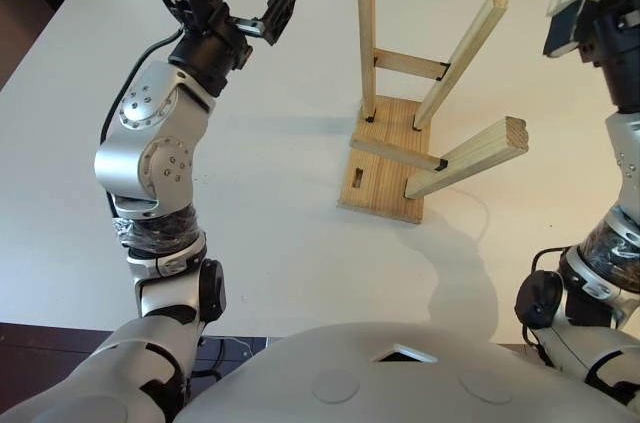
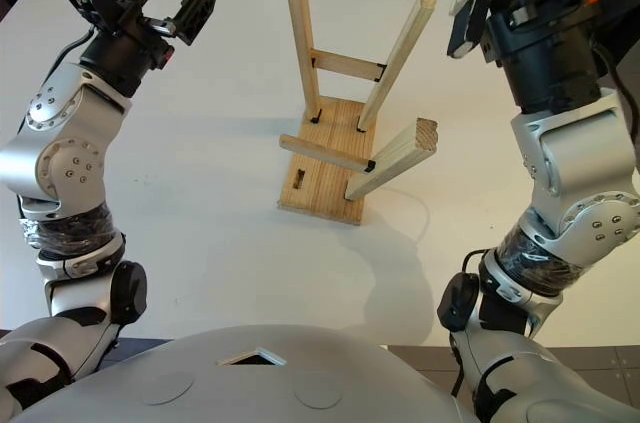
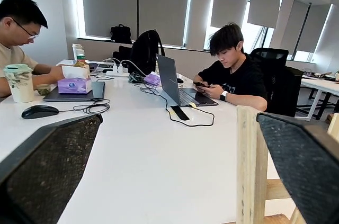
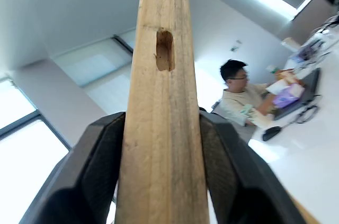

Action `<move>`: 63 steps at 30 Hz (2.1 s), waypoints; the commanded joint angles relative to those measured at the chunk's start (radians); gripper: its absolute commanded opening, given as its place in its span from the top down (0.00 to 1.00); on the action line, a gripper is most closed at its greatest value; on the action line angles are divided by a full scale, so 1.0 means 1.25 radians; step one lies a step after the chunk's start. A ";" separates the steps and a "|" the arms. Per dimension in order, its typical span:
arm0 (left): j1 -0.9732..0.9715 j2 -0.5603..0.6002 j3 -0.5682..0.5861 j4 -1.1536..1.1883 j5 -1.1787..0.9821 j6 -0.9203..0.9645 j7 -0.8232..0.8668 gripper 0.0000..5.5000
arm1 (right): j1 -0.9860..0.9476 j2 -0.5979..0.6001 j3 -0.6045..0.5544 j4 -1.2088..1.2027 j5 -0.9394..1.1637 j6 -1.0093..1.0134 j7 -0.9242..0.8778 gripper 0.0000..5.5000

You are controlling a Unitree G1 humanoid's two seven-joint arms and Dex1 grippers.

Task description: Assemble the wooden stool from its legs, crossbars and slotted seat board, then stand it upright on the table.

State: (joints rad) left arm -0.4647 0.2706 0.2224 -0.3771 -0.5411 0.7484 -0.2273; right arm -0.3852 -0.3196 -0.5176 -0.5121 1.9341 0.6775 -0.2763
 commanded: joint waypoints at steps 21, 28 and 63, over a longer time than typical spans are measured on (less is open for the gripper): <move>-0.094 -0.028 0.021 -0.064 -0.371 0.132 -0.098 0.02 | -0.065 -0.448 0.310 -0.123 -0.559 0.038 0.580 0.62; -0.098 0.013 0.073 -0.083 -0.684 0.137 -0.151 0.02 | -0.115 -0.430 0.283 -0.069 -0.479 0.050 0.695 0.63; -0.033 0.234 -0.082 -0.194 -0.540 0.003 -0.410 0.37 | -0.231 -0.543 0.411 0.070 -0.836 0.060 1.182 0.63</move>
State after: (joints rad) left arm -0.5194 0.5458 0.1330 -0.6088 -1.2495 0.7663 -0.7225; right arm -0.6602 -0.9842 -0.0030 -0.4273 0.9157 0.7712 1.1795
